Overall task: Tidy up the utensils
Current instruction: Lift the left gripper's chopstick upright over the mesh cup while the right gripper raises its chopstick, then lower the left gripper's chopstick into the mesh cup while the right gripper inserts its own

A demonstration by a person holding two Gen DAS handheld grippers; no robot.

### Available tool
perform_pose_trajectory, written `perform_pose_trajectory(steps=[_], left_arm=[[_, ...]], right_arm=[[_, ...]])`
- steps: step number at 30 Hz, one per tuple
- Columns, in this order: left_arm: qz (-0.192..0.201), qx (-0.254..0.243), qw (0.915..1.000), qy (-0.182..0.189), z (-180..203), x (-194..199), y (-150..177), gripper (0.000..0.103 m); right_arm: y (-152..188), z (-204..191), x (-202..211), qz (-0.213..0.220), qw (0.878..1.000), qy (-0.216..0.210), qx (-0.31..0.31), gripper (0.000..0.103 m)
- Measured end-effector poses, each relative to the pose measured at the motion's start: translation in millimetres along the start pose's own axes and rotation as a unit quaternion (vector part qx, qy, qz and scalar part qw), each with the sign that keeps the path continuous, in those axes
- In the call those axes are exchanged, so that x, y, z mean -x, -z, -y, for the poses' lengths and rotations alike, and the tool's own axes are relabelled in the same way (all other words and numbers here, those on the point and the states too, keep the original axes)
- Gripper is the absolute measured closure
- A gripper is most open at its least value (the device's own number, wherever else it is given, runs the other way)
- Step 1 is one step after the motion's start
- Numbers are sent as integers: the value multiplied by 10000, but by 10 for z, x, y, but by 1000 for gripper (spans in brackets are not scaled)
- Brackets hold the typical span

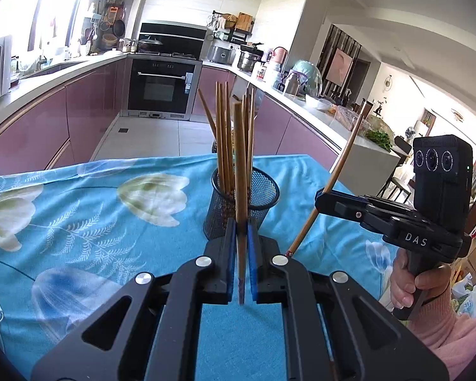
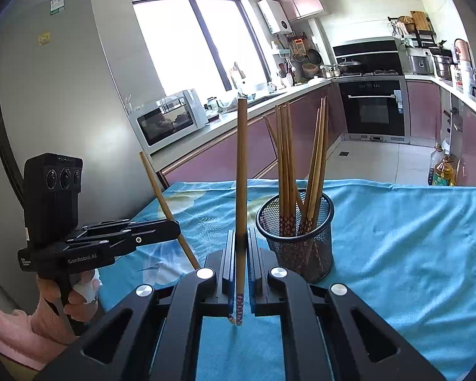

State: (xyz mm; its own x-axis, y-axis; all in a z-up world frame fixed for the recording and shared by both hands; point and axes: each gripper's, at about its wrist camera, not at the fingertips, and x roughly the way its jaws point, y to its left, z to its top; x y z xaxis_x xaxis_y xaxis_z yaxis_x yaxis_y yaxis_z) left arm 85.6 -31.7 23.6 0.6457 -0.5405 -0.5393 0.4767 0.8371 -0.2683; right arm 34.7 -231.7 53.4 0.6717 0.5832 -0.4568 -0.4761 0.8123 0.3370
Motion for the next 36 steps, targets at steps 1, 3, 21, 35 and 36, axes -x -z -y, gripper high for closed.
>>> perform_pose_trajectory(steps=[1,3,21,35,36], left_arm=[[25,1,10000,-3,-7,1,-14,95],[78,1,10000,-14,-6,12,-58,95],[491,-125,9987,42,84,124,-432,95],[871,-227,9959,98,211,207,-788,95],[895,-229,9957,101,216,210,-813,95]], right_arm=[[-24,6,10,28,10000,-3,4,97],[-70,12,30,86,10000,15,25,97],[-465,6,213,489,9983,156,285,97],[-722,107,192,671,9971,236,265,97],[-737,113,191,684,9970,240,267,97]])
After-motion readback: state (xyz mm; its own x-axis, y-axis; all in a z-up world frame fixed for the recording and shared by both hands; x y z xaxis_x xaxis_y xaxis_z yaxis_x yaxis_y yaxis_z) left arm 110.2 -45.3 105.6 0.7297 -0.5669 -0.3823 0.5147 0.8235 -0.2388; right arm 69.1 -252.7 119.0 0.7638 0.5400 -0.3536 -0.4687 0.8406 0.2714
